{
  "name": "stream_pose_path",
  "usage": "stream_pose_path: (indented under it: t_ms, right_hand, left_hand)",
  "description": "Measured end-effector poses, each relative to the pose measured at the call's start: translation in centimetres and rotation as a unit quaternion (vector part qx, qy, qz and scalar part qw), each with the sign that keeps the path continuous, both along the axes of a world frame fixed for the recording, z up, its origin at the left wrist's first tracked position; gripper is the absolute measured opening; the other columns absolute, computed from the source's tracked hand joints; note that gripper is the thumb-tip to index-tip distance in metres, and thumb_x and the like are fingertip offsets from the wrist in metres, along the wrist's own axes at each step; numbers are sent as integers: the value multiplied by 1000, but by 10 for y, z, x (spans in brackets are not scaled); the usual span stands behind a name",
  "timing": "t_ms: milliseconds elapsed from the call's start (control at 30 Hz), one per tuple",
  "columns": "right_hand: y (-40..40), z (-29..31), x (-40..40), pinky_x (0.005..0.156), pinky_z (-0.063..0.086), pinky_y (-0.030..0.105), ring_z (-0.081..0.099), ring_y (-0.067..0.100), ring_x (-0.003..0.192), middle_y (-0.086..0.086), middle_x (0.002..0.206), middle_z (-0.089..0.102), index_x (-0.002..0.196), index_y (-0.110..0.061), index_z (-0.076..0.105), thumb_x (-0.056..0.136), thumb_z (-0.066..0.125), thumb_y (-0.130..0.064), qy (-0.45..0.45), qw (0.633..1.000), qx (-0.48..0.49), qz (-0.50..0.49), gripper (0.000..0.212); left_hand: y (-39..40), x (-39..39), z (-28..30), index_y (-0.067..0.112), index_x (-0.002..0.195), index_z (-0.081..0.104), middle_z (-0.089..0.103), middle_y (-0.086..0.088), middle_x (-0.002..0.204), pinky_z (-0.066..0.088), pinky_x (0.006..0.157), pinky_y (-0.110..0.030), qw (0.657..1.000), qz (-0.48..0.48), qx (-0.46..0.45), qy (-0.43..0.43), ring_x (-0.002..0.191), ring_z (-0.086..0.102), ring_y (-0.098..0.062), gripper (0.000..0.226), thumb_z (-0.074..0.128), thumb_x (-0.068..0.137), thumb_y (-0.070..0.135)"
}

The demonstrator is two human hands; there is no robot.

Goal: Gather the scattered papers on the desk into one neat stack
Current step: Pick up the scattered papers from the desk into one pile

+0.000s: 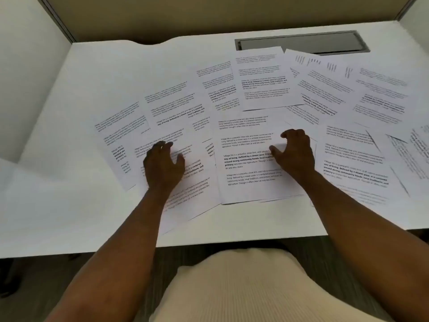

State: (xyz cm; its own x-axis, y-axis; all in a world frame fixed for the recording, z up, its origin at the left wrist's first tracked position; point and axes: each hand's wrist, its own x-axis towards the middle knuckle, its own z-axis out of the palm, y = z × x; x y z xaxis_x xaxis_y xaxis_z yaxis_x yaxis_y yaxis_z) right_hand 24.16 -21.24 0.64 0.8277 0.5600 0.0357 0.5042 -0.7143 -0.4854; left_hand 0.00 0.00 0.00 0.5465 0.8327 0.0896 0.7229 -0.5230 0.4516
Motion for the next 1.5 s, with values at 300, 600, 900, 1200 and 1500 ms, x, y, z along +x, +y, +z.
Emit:
stream_pose_path:
  t_ms: [300, 600, 900, 1200, 1500]
  right_hand:
    - [-6, 4, 4, 95, 44, 43, 50, 40, 117, 23, 125, 48, 127, 3, 41, 69, 77, -56, 101, 982, -101, -127, 90]
    - [-1, 7, 14, 91, 47, 41, 54, 38, 117, 20, 123, 57, 123, 2, 45, 61, 78, -63, 145, 968, -150, -136, 96]
    - [16, 23, 19, 82, 56, 39, 68, 30, 91, 7, 85, 63, 90, -12, 54, 58, 86, -51, 182, 957, -195, -112, 59]
    - [12, 22, 21, 75, 42, 31, 59, 33, 105, 8, 100, 59, 103, -8, 57, 70, 81, -42, 173, 970, -144, -95, 53]
    - [16, 63, 26, 76, 41, 30, 51, 19, 90, 6, 104, 57, 112, -5, 62, 85, 71, -29, 194, 979, 3, -55, 37]
  left_hand:
    - [30, -38, 13, 5, 140, 44, 41, -25, 138, 39, 102, -50, 967, 196, -141, 82, 128, 40, -40, 77, 74, 79, 42]
    - [48, -35, 10, -1, 139, 35, 36, -28, 138, 38, 104, -49, 949, 223, -189, 119, 129, 38, -41, 99, 83, 68, 49]
    - [72, -25, 12, -4, 128, 41, 50, -22, 126, 47, 98, -46, 921, 255, -245, 166, 121, 46, -38, 103, 91, 54, 47]
    - [86, -27, 6, 2, 143, 25, 40, -25, 130, 49, 97, -49, 893, 308, -304, 127, 121, 45, -35, 135, 97, 36, 43]
    - [77, -26, 15, -5, 131, 37, 58, -25, 125, 50, 96, -50, 913, 289, -273, 89, 115, 58, -40, 97, 93, 58, 26]
